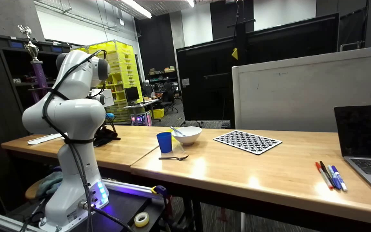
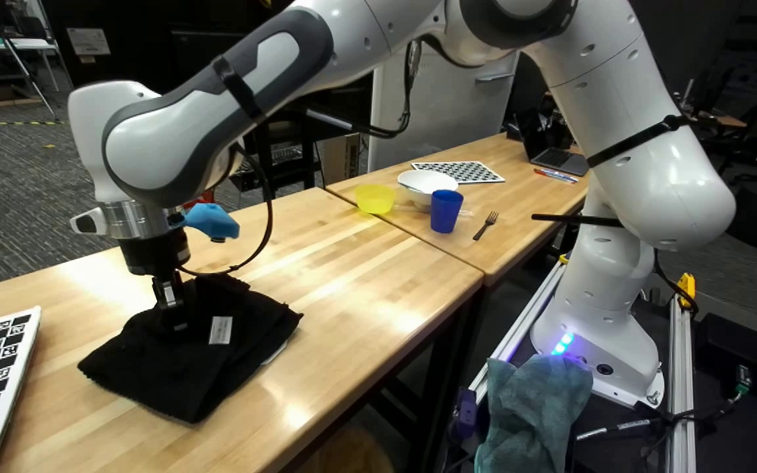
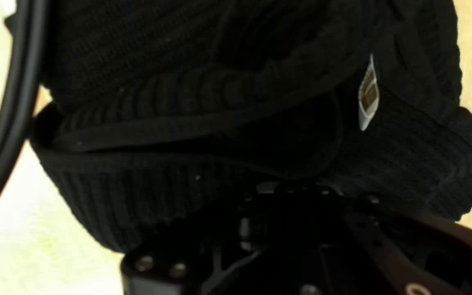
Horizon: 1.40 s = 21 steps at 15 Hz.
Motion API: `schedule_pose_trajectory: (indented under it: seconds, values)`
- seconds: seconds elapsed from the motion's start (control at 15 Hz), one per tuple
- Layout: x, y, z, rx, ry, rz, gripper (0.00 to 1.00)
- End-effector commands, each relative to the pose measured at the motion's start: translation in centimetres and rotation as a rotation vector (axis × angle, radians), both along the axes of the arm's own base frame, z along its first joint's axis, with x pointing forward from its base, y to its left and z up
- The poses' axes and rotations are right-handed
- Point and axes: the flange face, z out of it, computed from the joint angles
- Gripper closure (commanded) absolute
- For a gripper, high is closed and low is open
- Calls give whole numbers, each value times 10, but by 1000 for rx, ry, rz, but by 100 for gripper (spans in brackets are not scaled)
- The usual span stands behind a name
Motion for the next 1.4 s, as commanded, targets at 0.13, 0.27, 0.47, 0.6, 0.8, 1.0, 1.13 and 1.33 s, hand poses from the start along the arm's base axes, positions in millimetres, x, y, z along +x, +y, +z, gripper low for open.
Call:
schedule_pose_trajectory:
  seconds: [0.13,0.27,0.47,0.6,0.8,1.0,1.13,1.33]
  values:
    - [17,16,-19,-17,7,0,100]
    - [25,15,-17,-20,12,-5,100]
    - [39,13,-14,-22,17,-11,100]
    - [47,12,-14,-21,21,-16,100]
    - [58,10,-14,-21,26,-20,100]
    - [68,7,-12,-23,28,-23,100]
    - [75,5,-10,-26,27,-23,100]
    - [86,0,-6,-24,21,-22,100]
